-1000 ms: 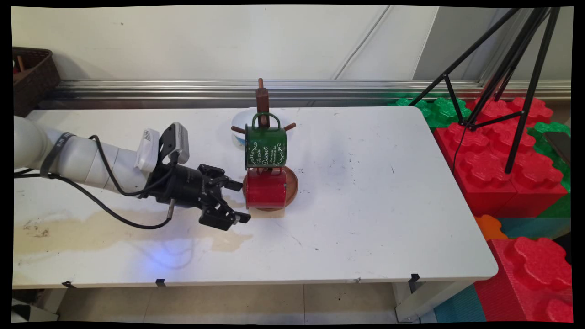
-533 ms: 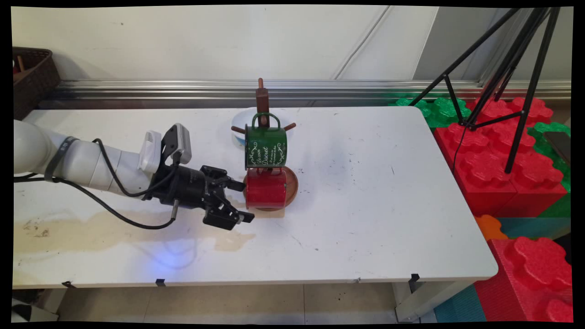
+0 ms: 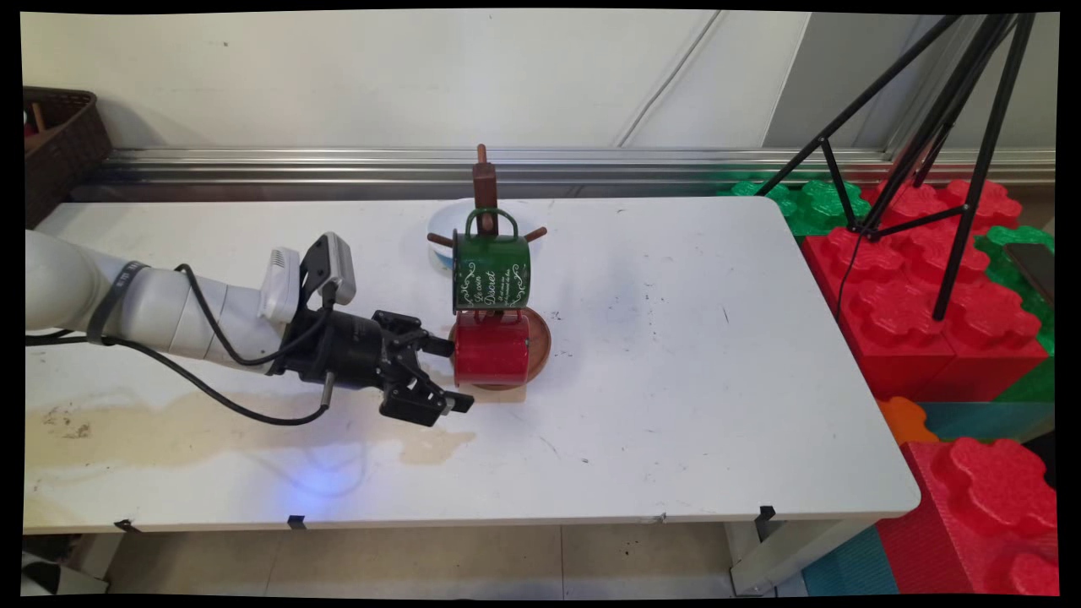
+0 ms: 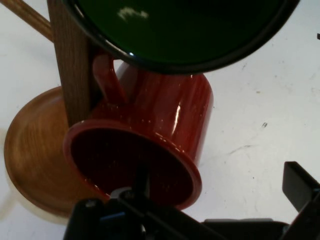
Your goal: Pick up the red mug from the rack, then place the picked object on the table
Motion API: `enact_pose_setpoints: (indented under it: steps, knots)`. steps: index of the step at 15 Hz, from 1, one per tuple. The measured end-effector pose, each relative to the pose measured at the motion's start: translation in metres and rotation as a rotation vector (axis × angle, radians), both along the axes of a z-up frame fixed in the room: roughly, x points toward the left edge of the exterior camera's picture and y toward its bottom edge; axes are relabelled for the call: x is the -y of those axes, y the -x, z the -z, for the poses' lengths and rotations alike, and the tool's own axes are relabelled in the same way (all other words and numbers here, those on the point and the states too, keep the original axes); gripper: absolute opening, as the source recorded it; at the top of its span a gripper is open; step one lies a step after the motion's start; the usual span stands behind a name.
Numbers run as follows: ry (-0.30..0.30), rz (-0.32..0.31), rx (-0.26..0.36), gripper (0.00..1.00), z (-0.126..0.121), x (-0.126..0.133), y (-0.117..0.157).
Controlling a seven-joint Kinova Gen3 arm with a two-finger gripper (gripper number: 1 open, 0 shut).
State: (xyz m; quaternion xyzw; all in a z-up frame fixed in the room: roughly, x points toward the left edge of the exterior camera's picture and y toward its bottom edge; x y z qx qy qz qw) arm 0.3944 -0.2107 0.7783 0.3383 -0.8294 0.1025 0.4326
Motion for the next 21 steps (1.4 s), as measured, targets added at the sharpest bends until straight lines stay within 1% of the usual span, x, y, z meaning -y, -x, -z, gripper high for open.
enact_pose_setpoints:
  steps: [11, 12, 21]
  knots:
    - [-0.012, -0.029, -0.028, 1.0, 0.007, 0.0003, 0.0011]
    - [-0.013, -0.032, -0.033, 0.0, 0.0073, 0.0005, 0.0015]
    - [-0.028, -0.044, -0.057, 0.0, 0.0066, 0.0003, 0.0029]
